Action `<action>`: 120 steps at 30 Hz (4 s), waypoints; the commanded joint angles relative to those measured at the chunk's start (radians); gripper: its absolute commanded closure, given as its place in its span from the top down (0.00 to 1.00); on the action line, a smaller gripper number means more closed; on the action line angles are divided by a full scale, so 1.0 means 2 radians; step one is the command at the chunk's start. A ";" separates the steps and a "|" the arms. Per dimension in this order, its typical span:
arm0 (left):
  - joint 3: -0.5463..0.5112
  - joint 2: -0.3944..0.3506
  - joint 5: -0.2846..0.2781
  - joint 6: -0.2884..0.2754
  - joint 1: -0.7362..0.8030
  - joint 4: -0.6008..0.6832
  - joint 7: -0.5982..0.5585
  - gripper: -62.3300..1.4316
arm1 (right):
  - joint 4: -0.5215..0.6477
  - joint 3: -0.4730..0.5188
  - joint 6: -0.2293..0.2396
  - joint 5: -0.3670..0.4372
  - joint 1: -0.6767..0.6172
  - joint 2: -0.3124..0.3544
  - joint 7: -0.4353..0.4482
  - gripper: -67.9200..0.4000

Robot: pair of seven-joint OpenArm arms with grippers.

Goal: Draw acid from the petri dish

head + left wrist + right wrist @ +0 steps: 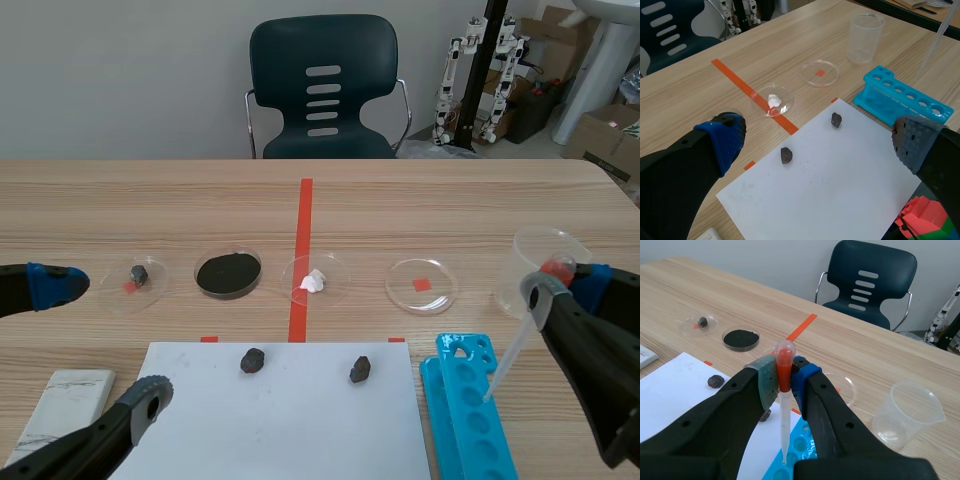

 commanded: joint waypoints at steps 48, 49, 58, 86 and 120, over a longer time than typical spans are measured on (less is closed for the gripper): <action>0.001 0.000 -0.007 0.001 0.001 0.005 -0.007 0.99 | -0.196 0.001 0.008 0.014 0.363 0.001 -0.056 0.10; 0.001 0.000 -0.007 0.001 0.001 0.005 -0.007 0.99 | -0.208 -0.001 0.017 0.014 0.378 0.001 -0.056 0.10; 0.001 0.000 -0.007 0.001 0.001 0.005 -0.007 0.99 | -0.273 -0.063 0.050 0.006 0.459 0.001 -0.056 0.10; 0.001 0.000 -0.007 0.001 0.001 0.005 -0.007 0.99 | -0.410 -0.136 0.039 -0.050 0.507 -0.039 -0.010 0.10; 0.001 0.000 -0.007 0.001 0.001 0.005 -0.007 0.99 | -0.458 -0.136 0.020 -0.080 0.523 -0.059 0.031 0.08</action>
